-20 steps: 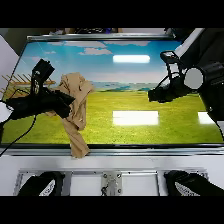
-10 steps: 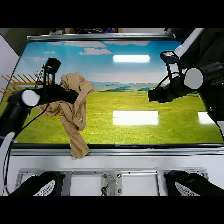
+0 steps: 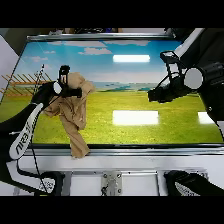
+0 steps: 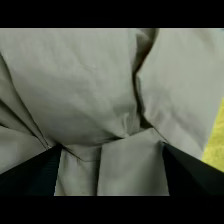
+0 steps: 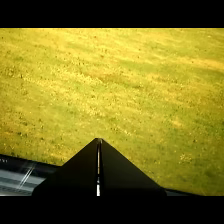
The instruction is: Fold the clothes and pants, and hang the long-sleeved shirts on hangers.
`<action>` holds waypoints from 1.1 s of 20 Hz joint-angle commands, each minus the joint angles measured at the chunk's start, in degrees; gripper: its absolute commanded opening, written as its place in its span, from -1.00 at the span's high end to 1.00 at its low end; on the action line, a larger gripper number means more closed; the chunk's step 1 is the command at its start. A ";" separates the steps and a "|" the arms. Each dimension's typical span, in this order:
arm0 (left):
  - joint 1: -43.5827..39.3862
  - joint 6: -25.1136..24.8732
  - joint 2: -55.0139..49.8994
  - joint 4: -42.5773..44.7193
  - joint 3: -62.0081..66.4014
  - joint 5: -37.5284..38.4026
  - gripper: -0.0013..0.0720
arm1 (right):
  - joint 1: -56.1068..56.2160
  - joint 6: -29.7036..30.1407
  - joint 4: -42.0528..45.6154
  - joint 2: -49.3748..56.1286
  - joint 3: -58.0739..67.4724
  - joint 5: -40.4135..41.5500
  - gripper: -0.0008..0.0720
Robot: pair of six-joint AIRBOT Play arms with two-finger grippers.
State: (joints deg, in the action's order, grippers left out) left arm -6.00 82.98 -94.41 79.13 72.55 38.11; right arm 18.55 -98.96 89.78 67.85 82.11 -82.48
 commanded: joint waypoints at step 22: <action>-21.57 -4.57 21.92 -19.45 40.41 -12.50 0.93 | -12.72 1.27 5.62 -10.54 13.31 20.94 0.93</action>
State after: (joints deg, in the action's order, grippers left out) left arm -25.78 81.49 -76.53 58.06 115.81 34.98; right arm 9.65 -97.69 94.59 61.23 93.34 -68.64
